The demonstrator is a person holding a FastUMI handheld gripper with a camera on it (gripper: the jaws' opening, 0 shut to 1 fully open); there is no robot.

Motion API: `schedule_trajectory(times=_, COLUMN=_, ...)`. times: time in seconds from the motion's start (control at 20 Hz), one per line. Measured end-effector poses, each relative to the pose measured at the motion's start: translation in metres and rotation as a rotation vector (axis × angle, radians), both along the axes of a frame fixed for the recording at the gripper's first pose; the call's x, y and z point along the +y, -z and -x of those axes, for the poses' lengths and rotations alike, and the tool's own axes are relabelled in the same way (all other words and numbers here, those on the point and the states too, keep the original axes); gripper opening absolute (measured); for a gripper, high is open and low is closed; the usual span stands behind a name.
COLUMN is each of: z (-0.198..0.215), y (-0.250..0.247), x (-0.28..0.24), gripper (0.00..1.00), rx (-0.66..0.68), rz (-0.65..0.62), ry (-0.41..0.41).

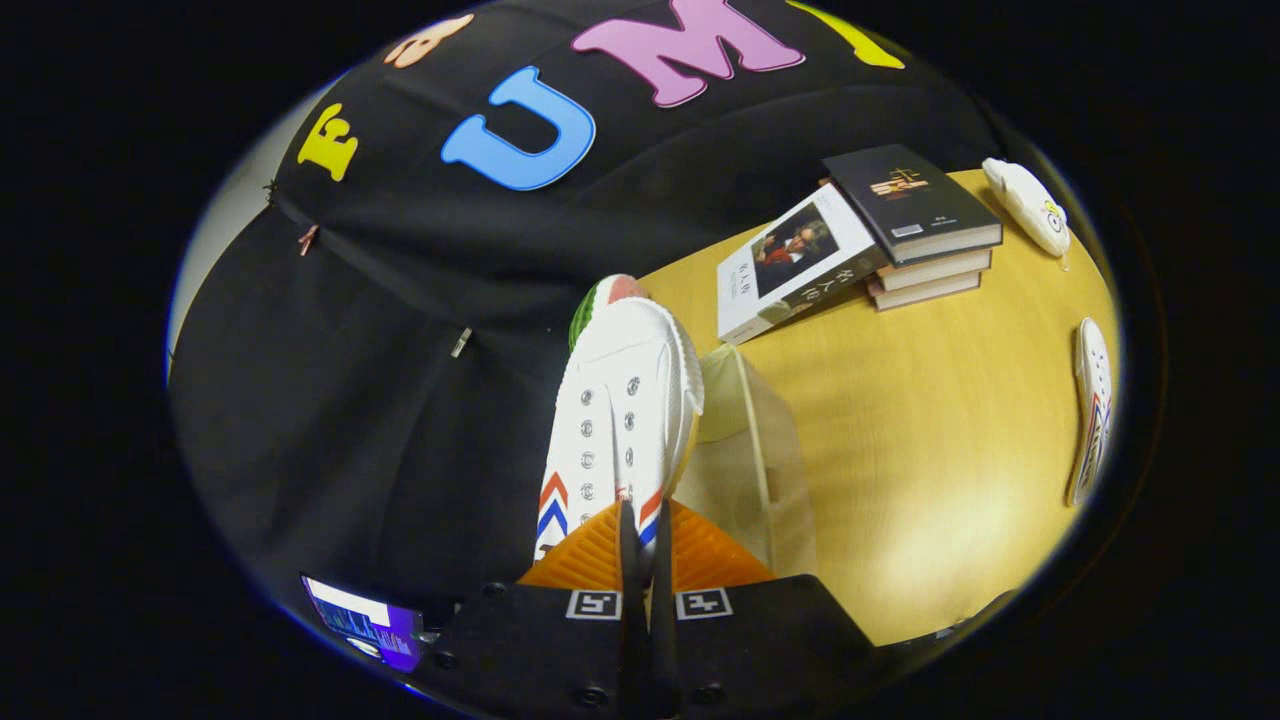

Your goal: Open the storage box then place both shoes into the box .Put the left shoe in first, then the right shoe, with the right side of both shoes facing outward in a uniform manner.

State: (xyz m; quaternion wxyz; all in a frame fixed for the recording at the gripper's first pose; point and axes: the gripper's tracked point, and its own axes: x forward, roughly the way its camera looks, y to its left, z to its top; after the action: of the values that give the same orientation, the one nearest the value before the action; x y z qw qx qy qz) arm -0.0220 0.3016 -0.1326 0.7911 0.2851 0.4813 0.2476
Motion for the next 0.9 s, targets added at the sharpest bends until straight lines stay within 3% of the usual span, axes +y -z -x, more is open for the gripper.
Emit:
schedule_trajectory(times=0.3, z=0.017, y=0.044, x=0.043, gripper=0.05, rx=0.115, rz=0.010, ry=-0.035)
schedule_trajectory(times=0.9, z=0.022, y=0.104, x=0.075, gripper=0.05, rx=0.270, rz=0.038, ry=-0.049)
